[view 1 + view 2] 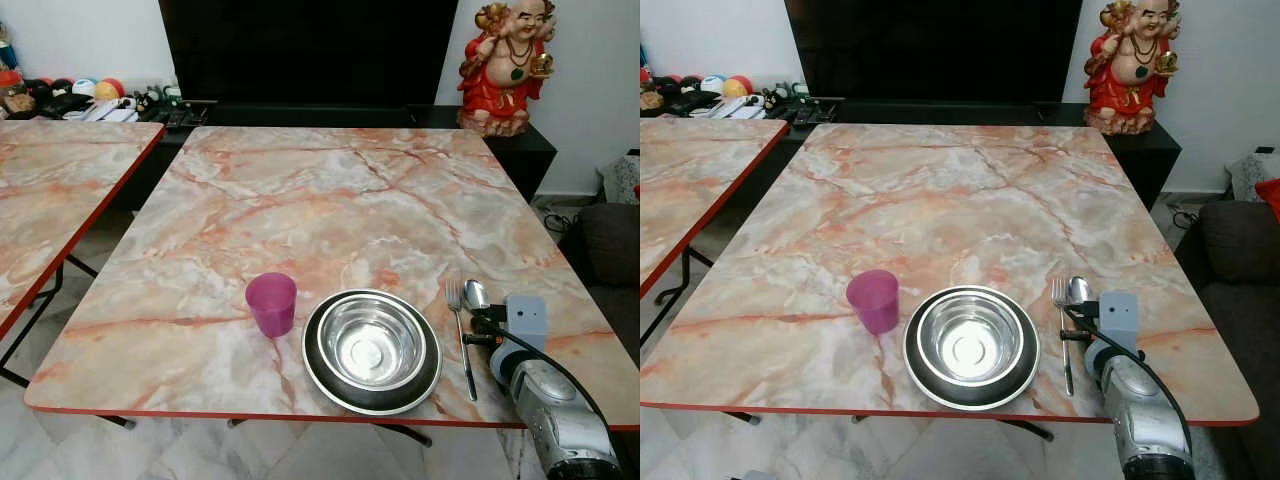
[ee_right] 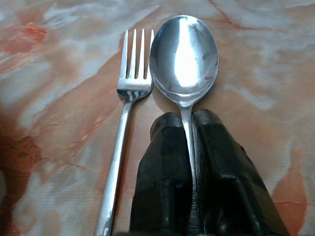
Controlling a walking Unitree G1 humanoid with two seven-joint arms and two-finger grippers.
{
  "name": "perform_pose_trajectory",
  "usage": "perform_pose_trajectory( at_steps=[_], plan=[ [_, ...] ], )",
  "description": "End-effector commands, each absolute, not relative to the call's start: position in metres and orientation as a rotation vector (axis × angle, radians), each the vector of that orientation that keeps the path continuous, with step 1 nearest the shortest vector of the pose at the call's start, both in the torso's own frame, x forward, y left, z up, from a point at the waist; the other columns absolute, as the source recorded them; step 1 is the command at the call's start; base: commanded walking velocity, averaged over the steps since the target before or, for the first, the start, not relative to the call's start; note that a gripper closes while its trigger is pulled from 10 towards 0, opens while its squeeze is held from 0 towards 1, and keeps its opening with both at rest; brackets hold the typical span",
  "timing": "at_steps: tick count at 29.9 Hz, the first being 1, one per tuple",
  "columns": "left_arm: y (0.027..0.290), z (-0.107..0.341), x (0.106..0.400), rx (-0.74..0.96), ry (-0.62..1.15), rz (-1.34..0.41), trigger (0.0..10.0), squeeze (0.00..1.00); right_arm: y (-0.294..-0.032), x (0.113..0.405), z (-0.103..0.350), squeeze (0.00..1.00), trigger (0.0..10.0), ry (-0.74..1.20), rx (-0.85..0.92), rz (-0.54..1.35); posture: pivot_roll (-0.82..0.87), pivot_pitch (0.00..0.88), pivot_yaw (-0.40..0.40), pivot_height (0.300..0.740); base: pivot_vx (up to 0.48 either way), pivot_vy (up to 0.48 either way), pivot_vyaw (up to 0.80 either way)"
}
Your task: Setting the table
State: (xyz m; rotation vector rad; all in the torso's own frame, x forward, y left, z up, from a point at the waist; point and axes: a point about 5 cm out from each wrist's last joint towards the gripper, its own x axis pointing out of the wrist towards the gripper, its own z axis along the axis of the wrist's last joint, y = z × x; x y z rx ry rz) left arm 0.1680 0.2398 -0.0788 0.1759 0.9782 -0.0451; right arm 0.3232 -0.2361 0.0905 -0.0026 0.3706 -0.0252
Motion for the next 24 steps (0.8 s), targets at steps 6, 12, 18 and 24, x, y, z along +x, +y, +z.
perform_pose_trajectory(
  at_steps=[6,12,18,24],
  plan=[
    [0.2433,-0.0804,0.1627,0.183,1.002,-0.04,10.0,0.0,-0.2331,0.3227,0.0848,0.34,10.0,0.399,-0.003,-0.021,-0.05,0.078,0.029,0.74,0.0,0.0,0.0],
    [0.244,-0.0804,0.1624,0.185,1.004,-0.039,10.0,0.0,-0.234,0.3223,0.0842,0.35,10.0,0.403,-0.007,-0.026,-0.05,0.078,0.029,0.74,0.0,0.0,0.0],
    [0.2443,-0.0805,0.162,0.185,1.005,-0.037,10.0,0.0,-0.2327,0.3223,0.0834,0.36,10.0,0.406,-0.007,-0.023,-0.05,0.077,0.03,0.74,0.0,0.0,0.0],
    [0.2439,-0.0808,0.1615,0.184,1.006,-0.038,10.0,0.0,-0.2328,0.3216,0.0826,0.41,10.0,0.41,-0.011,-0.024,-0.06,0.078,0.029,0.74,0.0,0.0,0.0]
  ],
)
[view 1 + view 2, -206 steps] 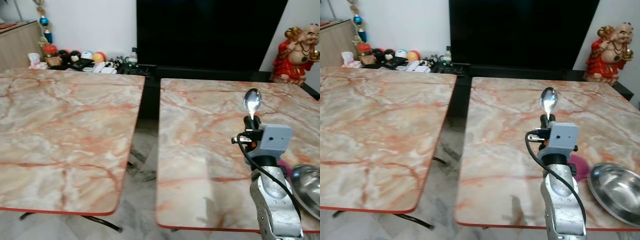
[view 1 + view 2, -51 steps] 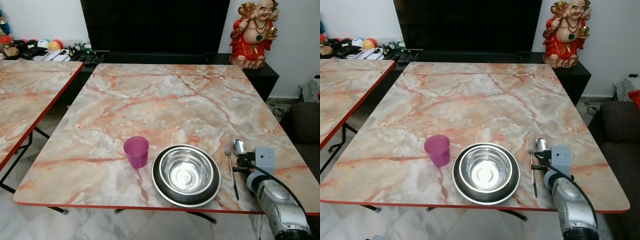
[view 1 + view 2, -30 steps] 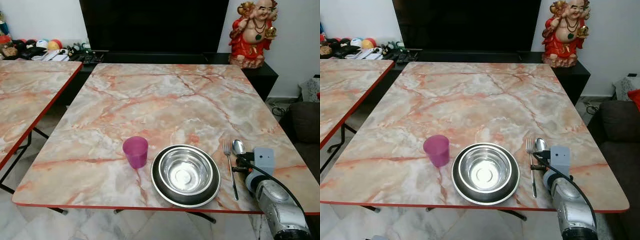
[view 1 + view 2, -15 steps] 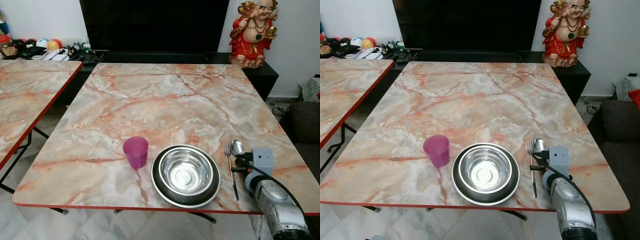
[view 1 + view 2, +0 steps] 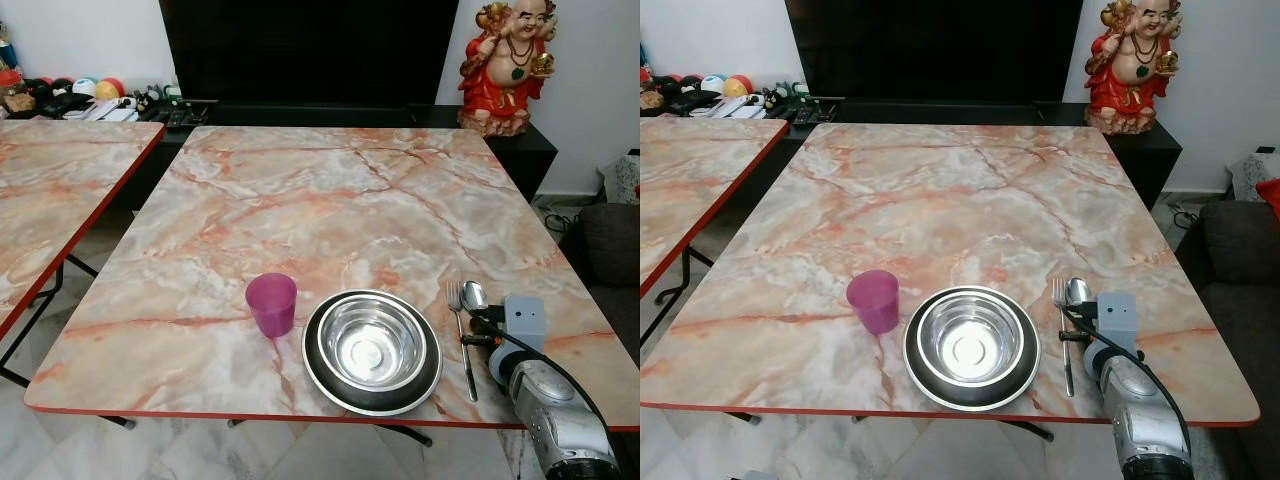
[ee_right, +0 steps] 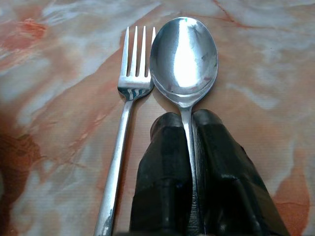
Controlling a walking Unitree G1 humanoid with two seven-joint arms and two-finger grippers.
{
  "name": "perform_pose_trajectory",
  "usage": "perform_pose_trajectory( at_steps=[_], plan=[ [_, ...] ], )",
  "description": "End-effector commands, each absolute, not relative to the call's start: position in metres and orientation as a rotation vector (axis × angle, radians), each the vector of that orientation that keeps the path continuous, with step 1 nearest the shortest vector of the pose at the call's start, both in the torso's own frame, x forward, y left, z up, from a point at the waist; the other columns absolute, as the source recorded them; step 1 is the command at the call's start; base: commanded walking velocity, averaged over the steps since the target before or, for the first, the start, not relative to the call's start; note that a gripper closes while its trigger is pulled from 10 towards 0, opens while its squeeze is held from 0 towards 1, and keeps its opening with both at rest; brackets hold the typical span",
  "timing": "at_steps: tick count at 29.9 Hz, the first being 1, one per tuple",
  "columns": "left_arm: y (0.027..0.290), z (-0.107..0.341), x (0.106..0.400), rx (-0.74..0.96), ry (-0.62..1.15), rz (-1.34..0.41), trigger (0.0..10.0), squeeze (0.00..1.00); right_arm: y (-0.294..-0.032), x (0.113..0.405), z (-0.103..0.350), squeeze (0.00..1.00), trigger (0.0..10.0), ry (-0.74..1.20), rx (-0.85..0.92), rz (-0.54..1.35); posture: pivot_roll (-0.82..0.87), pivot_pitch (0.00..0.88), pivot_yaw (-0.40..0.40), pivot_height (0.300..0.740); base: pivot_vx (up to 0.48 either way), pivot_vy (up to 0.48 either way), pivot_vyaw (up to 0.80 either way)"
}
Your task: Setting the table
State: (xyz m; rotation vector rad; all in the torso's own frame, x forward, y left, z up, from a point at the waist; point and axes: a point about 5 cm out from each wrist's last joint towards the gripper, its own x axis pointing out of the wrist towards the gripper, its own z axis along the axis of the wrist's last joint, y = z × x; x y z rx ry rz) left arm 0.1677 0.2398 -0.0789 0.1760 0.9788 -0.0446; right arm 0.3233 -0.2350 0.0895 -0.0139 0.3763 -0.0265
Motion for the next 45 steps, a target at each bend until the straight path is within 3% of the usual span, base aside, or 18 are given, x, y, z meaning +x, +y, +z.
perform_pose_trajectory(
  at_steps=[1,10,11,12,18,19,21,26,28,29,45],
  plan=[
    [0.244,-0.081,0.161,0.185,1.006,-0.039,10.0,0.0,-0.233,0.322,0.083,0.41,10.0,0.41,-0.012,-0.026,-0.06,0.078,0.029,0.74,0.0,0.0,0.0],
    [0.244,-0.081,0.161,0.183,1.006,-0.037,10.0,0.0,-0.233,0.322,0.083,0.44,10.0,0.412,-0.018,-0.024,-0.05,0.079,0.027,0.74,0.0,0.0,0.0],
    [0.244,-0.081,0.161,0.182,1.006,-0.037,10.0,0.0,-0.233,0.322,0.083,0.6,10.0,0.412,-0.018,-0.024,-0.05,0.079,0.027,0.74,0.0,0.0,0.0],
    [0.244,-0.081,0.161,0.183,1.007,-0.037,10.0,0.0,-0.234,0.322,0.083,0.67,10.0,0.412,-0.019,-0.025,-0.05,0.079,0.028,0.74,0.0,0.0,0.0],
    [0.243,-0.081,0.161,0.182,1.006,-0.037,10.0,0.0,-0.233,0.321,0.082,0.66,10.0,0.417,-0.021,-0.024,-0.06,0.077,0.027,0.74,0.0,0.0,0.0],
    [0.243,-0.081,0.161,0.182,1.006,-0.038,10.0,0.0,-0.234,0.321,0.082,0.75,10.0,0.418,-0.022,-0.024,-0.06,0.078,0.027,0.74,0.0,0.0,0.0],
    [0.243,-0.081,0.162,0.182,1.005,-0.038,10.0,0.0,-0.234,0.321,0.082,0.76,10.0,0.419,-0.023,-0.024,-0.05,0.078,0.026,0.74,0.0,0.0,0.0],
    [0.243,-0.081,0.162,0.181,1.005,-0.036,10.0,0.0,-0.235,0.321,0.082,0.62,10.0,0.42,-0.03,-0.03,-0.05,0.078,0.026,0.74,0.0,0.0,0.0],
    [0.243,-0.081,0.161,0.181,1.006,-0.036,10.0,0.0,-0.235,0.321,0.082,0.13,10.0,0.419,-0.031,-0.032,-0.05,0.079,0.026,0.74,0.0,0.0,0.0],
    [0.243,-0.081,0.161,0.181,1.006,-0.036,10.0,0.0,-0.235,0.321,0.083,0.0,10.0,0.415,-0.031,-0.035,-0.05,0.079,0.026,0.74,0.0,0.0,0.0],
    [0.243,-0.081,0.162,0.181,1.008,-0.038,10.0,0.0,-0.24,0.33,0.113,0.0,10.0,0.276,-0.031,-0.078,-0.06,0.076,0.027,0.74,0.0,0.0,0.0]
  ],
)
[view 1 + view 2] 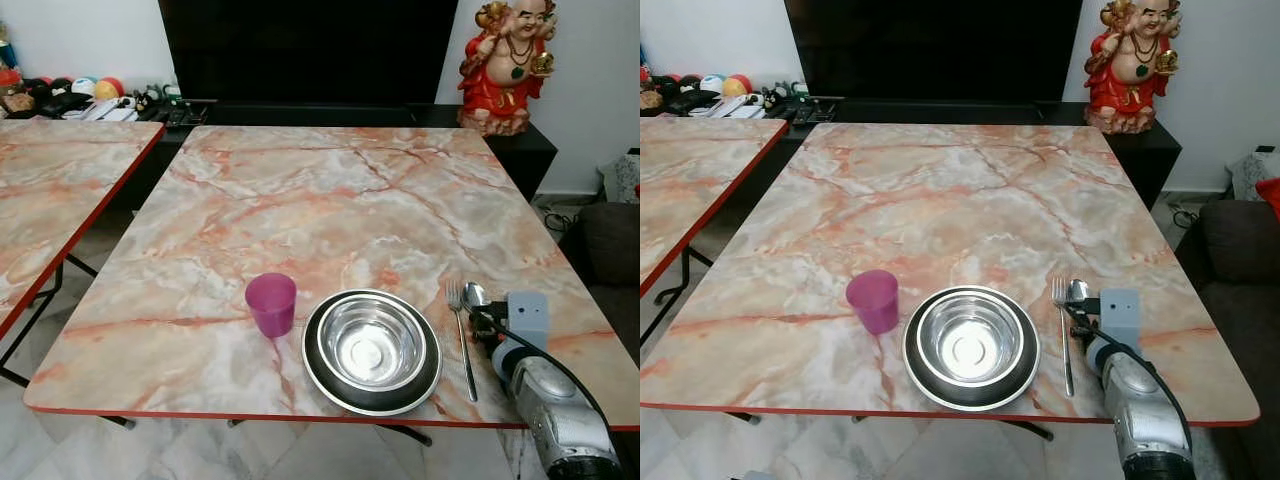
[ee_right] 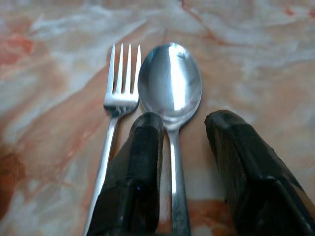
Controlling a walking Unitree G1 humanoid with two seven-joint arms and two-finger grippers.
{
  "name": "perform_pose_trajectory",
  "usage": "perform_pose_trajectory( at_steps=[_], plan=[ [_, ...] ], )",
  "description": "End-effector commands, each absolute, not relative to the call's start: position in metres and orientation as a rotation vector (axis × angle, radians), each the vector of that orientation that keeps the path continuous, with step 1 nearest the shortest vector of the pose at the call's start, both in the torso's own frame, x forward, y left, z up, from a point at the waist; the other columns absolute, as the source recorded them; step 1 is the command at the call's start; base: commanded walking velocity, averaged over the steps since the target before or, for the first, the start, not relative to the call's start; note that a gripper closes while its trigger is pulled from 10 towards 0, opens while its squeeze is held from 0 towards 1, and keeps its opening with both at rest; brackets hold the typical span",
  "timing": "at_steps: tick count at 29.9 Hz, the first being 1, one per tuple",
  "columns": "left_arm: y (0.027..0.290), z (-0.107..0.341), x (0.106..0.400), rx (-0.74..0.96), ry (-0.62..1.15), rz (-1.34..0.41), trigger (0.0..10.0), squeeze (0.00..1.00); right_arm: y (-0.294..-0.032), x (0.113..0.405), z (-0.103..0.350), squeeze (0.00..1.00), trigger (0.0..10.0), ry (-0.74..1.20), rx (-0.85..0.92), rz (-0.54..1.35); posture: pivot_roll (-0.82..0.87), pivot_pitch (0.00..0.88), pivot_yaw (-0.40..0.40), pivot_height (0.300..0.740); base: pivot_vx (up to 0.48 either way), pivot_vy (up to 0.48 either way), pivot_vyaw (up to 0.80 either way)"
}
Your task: Setting the table
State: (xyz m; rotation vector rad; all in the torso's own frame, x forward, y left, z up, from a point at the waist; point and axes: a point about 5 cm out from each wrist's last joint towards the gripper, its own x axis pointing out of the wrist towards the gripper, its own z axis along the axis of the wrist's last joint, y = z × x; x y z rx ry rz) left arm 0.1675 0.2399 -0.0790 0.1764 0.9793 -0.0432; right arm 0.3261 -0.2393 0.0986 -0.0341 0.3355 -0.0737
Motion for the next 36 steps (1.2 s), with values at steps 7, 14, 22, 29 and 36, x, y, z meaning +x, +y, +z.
perform_pose_trajectory(
  at_steps=[7,14,22,29,36],
  plan=[
    [0.243,-0.082,0.16,0.18,1.01,-0.036,10.0,0.0,-0.242,0.333,0.133,0.0,10.0,0.167,-0.034,-0.11,-0.06,0.074,0.03,0.74,0.0,0.0,0.0],
    [0.246,-0.082,0.157,0.173,1.004,-0.016,10.0,0.0,-0.255,0.318,0.162,0.0,10.0,-0.039,-0.065,-0.197,-0.06,0.066,0.025,0.74,0.0,0.0,0.0],
    [0.246,-0.078,0.165,0.158,0.975,0.003,10.0,0.0,-0.272,0.303,0.181,0.0,10.0,-0.155,-0.068,-0.282,-0.07,0.03,0.019,0.74,0.0,0.0,0.0],
    [0.245,-0.076,0.171,0.168,0.966,-0.006,10.0,0.0,-0.261,0.303,0.183,0.0,10.0,-0.189,-0.076,-0.256,-0.07,0.007,0.027,0.74,0.0,0.0,0.0],
    [0.247,-0.077,0.167,0.17,0.975,-0.001,10.0,0.0,-0.252,0.305,0.185,0.0,10.0,-0.207,-0.102,-0.23,-0.06,0.0,0.024,0.74,0.0,0.0,0.46]
  ],
)
